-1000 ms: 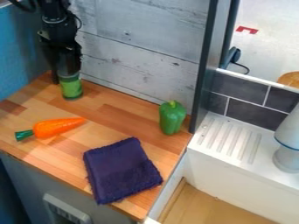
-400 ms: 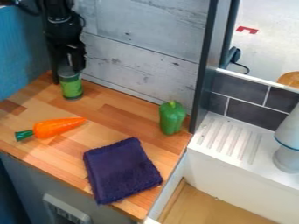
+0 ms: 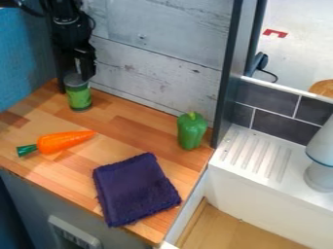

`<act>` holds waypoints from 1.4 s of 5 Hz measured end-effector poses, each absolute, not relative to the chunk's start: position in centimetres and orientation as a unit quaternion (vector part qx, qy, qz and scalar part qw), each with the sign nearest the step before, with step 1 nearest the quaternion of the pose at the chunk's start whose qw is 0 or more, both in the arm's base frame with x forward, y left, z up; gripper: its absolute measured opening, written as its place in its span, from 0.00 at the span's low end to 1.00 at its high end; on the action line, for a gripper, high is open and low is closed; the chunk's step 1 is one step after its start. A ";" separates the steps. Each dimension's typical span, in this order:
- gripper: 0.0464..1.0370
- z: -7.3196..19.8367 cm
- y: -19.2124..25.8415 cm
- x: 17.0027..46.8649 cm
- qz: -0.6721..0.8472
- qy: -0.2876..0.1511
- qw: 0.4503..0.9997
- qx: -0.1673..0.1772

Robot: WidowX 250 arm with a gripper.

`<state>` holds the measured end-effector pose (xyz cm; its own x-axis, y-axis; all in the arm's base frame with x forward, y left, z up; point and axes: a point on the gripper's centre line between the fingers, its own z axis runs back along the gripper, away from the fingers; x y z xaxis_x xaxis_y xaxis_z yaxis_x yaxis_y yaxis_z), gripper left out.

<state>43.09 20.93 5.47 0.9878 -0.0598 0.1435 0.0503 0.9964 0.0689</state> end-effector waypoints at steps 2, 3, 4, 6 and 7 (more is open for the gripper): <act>0.97 5.5 20.8 43.3 -0.031 -0.078 0.996 0.030; 0.97 5.2 20.6 43.2 -0.035 -0.078 0.996 0.023; 0.97 5.0 20.3 43.2 -0.042 -0.078 0.996 0.017; 0.97 4.1 20.0 42.8 -0.045 -0.071 0.996 0.012; 0.92 4.1 20.1 42.7 -0.045 -0.069 0.997 0.013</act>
<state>42.72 20.09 4.07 0.9864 -0.0915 0.1362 0.0879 0.9956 0.0324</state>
